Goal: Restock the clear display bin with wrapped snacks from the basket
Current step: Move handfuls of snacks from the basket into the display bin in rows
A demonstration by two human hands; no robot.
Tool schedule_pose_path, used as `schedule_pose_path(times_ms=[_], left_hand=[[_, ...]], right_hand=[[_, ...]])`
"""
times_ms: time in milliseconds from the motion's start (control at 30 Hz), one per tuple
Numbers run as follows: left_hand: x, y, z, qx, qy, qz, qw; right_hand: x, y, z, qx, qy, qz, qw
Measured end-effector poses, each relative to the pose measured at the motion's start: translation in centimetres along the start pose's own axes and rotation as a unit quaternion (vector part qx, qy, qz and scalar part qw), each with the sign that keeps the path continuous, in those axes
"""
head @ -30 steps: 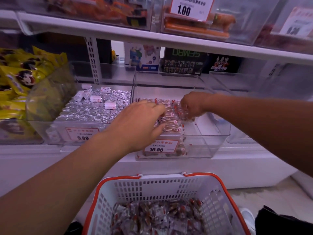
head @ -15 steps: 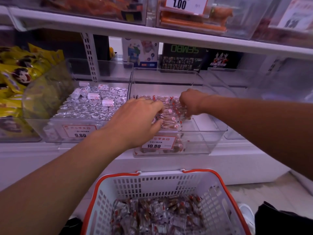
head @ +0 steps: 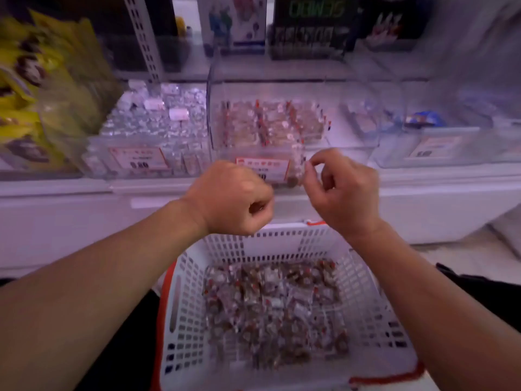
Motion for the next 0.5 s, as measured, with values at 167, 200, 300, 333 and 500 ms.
schedule_pose_path(times_ms=[167, 200, 300, 333, 500], left_hand=[[-12.5, 0.3, -11.1, 0.221, -0.444, -0.016, 0.868], [-14.4, 0.7, -13.8, 0.272, -0.486, -0.028, 0.830], [-19.9, 3.4, -21.1, 0.394, -0.567, -0.092, 0.717], [-21.6, 4.9, -23.1, 0.426, -0.588, -0.131, 0.675], [-26.8, 8.5, -27.7, 0.617, -0.510, -0.249, 0.546]], right_hand=[[-9.1, 1.7, -21.5, -0.094, -0.682, -0.019, 0.725], [-9.0, 1.9, -25.7, -0.114, -0.764, -0.012, 0.635], [-7.8, 3.1, -33.5, -0.212, -0.838, 0.002, 0.503], [-7.8, 3.5, -34.5, -0.212, -0.835, -0.010, 0.508], [-9.4, 5.4, -37.8, -0.248, -0.812, -0.061, 0.524]])
Point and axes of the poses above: each hand's wrist, its own z-axis towards the middle knuckle, its own x-axis out of the back of the hand, y = z × x, the point moved 5 cm from there along z, towards the middle knuckle, and after that the axes turned 3 degrees about -z, right-handed, at the moved point
